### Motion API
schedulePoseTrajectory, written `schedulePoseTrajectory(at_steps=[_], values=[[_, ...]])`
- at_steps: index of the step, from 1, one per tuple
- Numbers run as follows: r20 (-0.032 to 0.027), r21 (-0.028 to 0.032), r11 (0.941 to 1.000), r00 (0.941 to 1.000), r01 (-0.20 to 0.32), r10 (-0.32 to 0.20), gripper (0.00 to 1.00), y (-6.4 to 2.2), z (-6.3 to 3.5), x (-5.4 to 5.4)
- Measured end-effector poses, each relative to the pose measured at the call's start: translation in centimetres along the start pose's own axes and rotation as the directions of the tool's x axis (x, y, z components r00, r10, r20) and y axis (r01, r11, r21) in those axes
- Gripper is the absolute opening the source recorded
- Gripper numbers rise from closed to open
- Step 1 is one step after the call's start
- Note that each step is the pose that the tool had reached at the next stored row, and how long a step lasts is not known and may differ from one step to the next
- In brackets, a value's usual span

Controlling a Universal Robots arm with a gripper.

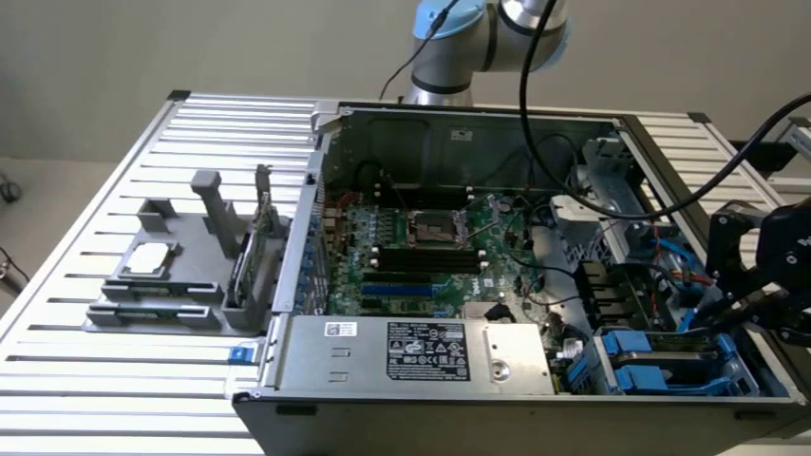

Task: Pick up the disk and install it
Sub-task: 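Insert the first disk wire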

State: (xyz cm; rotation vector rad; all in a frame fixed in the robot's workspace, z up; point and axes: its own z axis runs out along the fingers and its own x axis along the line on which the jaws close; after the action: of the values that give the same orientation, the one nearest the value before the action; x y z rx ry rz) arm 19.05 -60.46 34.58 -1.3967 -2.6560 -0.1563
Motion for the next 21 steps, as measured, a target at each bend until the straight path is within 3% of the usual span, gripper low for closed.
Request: schedulePoseTrajectory(at_steps=[6,8,13,14,15,21], values=[[0.0165,-0.0236,0.9997,0.9999,0.003,-0.003,0.21,0.01,0.01,0.0],[0.021,-0.029,0.9996,0.9998,0.001,-0.001,0.21,0.01,0.03,0.0],[0.0322,-0.0323,0.9995,0.9995,-0.005,0.006,0.22,0.01,0.06,-0.01],[0.0334,-0.0324,0.9995,0.9994,-0.006,0.007,0.29,0.0,0.08,-0.01],[0.0345,-0.0322,0.9995,0.9994,-0.007,0.008,0.29,0.0,0.08,-0.01],[0.0357,-0.0332,0.9993,0.9992,-0.015,0.017,0.29,-0.08,0.1,0.05]])
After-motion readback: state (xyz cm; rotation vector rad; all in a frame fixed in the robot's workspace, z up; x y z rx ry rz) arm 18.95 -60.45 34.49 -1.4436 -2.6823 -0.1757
